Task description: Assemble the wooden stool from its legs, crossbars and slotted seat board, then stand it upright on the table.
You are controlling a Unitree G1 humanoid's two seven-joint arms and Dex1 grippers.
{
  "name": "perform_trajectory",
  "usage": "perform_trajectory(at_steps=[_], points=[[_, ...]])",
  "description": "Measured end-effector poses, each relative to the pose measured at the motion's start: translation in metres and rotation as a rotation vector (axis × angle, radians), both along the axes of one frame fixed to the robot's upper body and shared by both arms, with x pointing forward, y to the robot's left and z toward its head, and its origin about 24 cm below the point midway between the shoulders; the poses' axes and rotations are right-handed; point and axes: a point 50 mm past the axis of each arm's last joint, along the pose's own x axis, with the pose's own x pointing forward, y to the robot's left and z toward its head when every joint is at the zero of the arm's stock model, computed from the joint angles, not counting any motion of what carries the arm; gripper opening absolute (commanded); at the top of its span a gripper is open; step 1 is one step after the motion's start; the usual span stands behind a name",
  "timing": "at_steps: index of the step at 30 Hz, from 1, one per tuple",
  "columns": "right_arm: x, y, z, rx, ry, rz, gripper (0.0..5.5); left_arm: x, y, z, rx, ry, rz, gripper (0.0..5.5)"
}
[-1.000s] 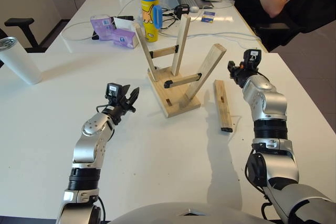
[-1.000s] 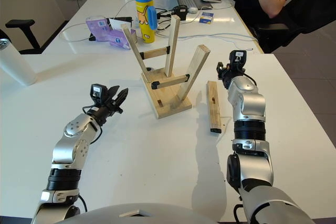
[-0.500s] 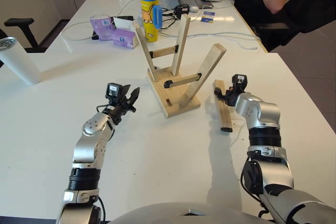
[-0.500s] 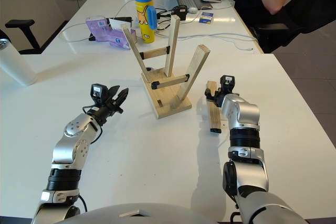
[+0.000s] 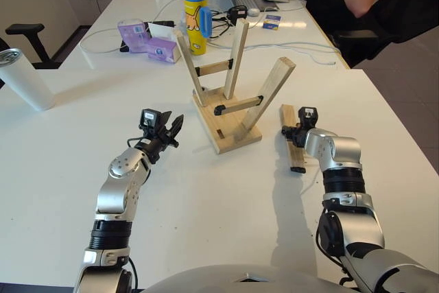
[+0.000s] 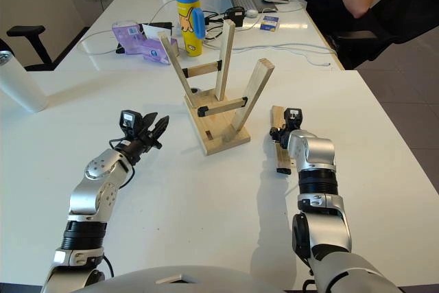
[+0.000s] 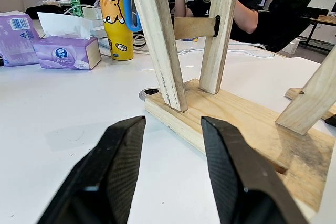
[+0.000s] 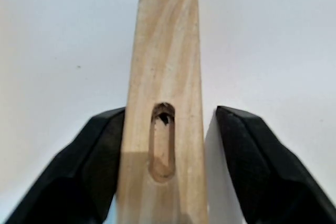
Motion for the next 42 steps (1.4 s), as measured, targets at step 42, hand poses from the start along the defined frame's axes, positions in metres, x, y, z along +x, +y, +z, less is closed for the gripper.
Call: perform_trajectory(at_steps=[42], points=[[0.004,-0.004,-0.002,0.016,-0.001,-0.016,2.62,0.001,0.001,0.002,-0.011,-0.008,0.018,1.94]])
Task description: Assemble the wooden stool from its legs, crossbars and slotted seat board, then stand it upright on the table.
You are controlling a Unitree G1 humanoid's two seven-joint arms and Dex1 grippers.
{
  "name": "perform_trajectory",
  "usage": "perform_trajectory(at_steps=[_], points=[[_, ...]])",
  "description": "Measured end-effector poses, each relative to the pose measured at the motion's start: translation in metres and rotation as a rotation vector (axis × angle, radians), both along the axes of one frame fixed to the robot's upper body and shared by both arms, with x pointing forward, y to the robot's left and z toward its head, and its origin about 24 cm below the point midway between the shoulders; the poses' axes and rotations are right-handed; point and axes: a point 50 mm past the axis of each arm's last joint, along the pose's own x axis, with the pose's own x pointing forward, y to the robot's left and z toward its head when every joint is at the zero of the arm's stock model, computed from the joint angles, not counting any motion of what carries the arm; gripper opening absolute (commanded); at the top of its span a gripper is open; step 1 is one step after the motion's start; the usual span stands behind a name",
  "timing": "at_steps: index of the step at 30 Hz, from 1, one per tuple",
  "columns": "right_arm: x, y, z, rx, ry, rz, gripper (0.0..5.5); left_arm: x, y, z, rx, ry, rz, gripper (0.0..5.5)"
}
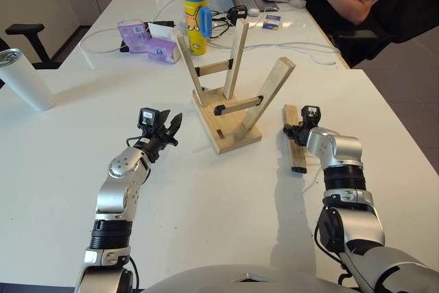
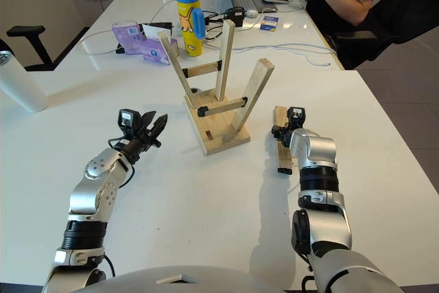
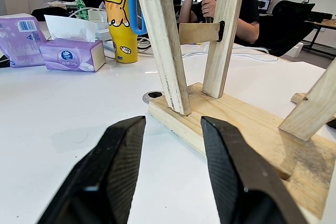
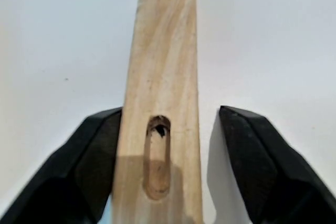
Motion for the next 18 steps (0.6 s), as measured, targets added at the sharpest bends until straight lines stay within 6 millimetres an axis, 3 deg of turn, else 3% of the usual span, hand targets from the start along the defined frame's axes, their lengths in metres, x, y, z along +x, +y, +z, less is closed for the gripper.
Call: perform_trajectory(at_steps=[4,8,9,18], points=[[-0.0001,0.0002,0.0000,0.003,0.001,0.001,2.06,0.0000,0.0000,0.0000,0.000,0.000,0.000,1.94],[-0.0001,0.0002,0.0000,0.004,0.002,0.002,2.06,0.0000,-0.0002,-0.0001,0.000,0.001,-0.001,1.94],[-0.0001,0.0002,0.0000,0.004,0.002,0.002,2.42,0.0000,-0.0002,-0.0001,0.000,0.001,-0.001,1.94],[0.0006,0.0014,0.0010,0.012,0.001,0.013,3.60,-0.0001,-0.0002,-0.0001,0.000,0.001,-0.001,1.94]])
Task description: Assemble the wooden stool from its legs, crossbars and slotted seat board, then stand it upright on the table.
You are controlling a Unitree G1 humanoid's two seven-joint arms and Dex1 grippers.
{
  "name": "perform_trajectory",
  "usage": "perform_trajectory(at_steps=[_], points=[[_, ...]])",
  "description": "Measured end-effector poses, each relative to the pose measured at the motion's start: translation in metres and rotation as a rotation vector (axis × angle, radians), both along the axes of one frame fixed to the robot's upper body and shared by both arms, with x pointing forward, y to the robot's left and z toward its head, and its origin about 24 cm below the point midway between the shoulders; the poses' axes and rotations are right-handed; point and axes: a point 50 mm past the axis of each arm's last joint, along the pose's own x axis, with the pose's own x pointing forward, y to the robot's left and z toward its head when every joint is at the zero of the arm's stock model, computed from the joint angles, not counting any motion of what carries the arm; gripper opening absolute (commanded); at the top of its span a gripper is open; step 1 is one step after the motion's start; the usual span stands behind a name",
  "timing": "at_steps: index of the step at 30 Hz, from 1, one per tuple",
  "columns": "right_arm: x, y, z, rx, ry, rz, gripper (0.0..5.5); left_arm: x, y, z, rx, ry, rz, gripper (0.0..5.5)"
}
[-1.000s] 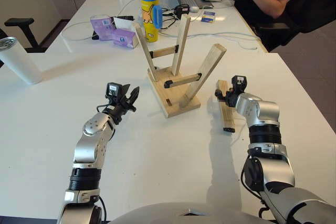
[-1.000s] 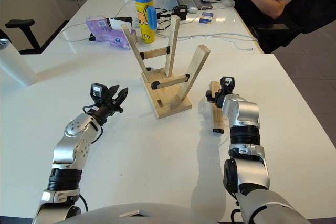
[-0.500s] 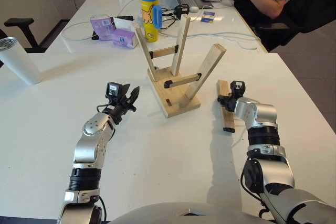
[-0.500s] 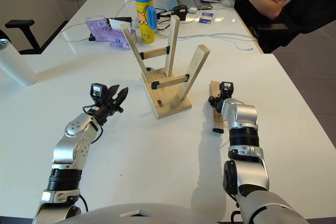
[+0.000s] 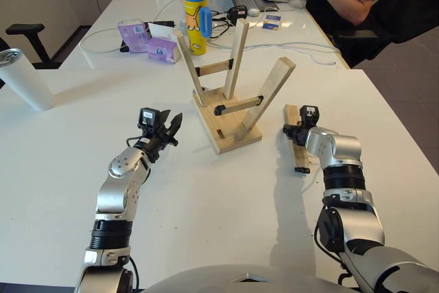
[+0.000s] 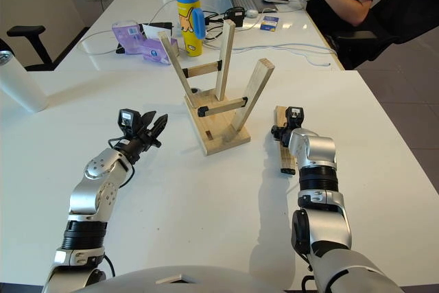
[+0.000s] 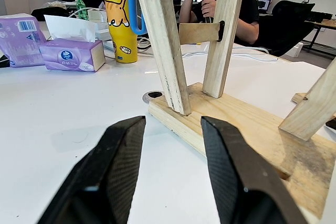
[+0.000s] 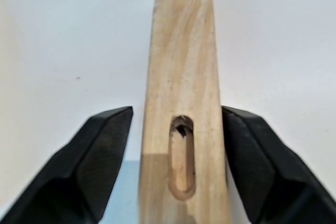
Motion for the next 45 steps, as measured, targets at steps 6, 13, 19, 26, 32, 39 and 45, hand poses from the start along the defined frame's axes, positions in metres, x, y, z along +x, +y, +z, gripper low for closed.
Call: perform_trajectory(at_steps=[6,13,19,26,32,39,45], points=[[0.001,0.000,0.000,0.003,0.001,0.003,3.64,0.000,0.000,0.000,0.000,0.000,0.000,1.94],[0.000,-0.002,0.000,0.001,0.004,-0.004,2.53,0.000,0.000,0.000,0.000,0.000,-0.001,1.94],[0.001,-0.002,0.001,0.023,-0.014,-0.014,2.04,0.000,0.000,0.000,0.000,0.000,-0.002,1.94],[0.021,0.002,0.045,-0.018,-0.363,0.013,2.04,0.000,0.000,0.000,-0.003,0.000,-0.002,1.94],[0.026,0.008,0.179,-0.080,-1.036,0.070,2.04,0.009,0.002,0.033,-0.229,-0.063,0.026,1.94],[-0.024,0.082,0.236,-0.015,-1.351,0.719,2.04,-0.001,-0.016,0.116,-0.758,-0.185,-0.214,1.94],[-0.042,0.114,0.205,-0.081,-1.254,1.008,2.04,-0.019,-0.027,0.157,-0.891,-0.204,-0.398,2.18]])
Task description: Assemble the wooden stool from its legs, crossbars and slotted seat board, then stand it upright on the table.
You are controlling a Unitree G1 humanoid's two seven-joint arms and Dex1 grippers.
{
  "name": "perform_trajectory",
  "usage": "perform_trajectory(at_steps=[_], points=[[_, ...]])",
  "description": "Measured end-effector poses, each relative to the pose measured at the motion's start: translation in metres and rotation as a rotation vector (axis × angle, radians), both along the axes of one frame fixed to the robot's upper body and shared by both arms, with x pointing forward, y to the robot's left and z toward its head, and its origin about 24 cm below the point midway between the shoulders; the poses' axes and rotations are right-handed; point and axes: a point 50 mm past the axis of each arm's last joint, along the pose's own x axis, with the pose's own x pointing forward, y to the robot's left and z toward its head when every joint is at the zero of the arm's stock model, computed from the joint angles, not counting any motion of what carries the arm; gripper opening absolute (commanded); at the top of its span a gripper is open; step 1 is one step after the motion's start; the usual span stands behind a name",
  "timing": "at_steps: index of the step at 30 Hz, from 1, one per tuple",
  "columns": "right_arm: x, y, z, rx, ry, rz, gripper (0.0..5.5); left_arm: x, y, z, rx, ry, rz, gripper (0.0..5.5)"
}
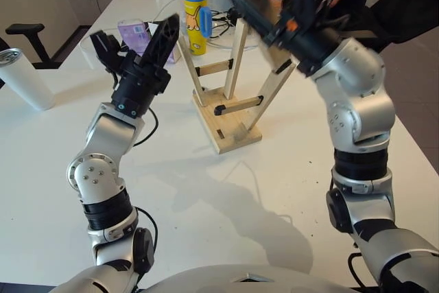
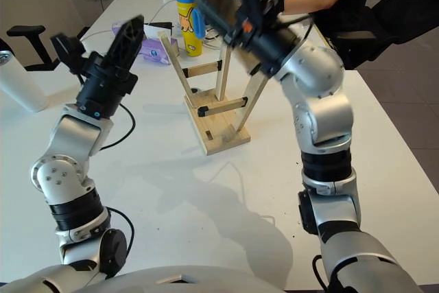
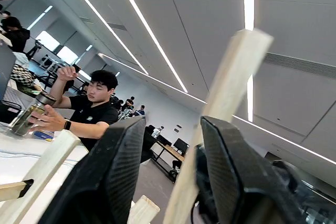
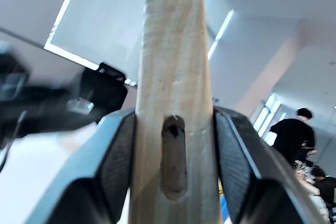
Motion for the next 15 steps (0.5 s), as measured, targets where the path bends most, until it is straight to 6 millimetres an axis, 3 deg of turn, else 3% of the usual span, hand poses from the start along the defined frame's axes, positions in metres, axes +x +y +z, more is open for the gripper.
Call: perform_trajectory(at_steps=[3,10,12,15], points=[[0.000,0.004,-0.013,-0.040,0.035,0.009,2.04,-0.002,-0.004,0.000,0.016,0.022,-0.025,2.64],[-0.003,0.010,-0.021,-0.089,0.041,0.037,2.04,-0.006,-0.006,0.004,0.001,0.015,-0.069,3.76],[-0.007,0.014,-0.025,-0.106,0.047,0.065,2.04,-0.006,-0.005,0.005,-0.003,0.018,-0.066,3.79],[-0.012,0.018,-0.030,-0.132,0.059,0.103,2.04,-0.006,-0.005,0.006,0.004,0.016,-0.060,3.40]])
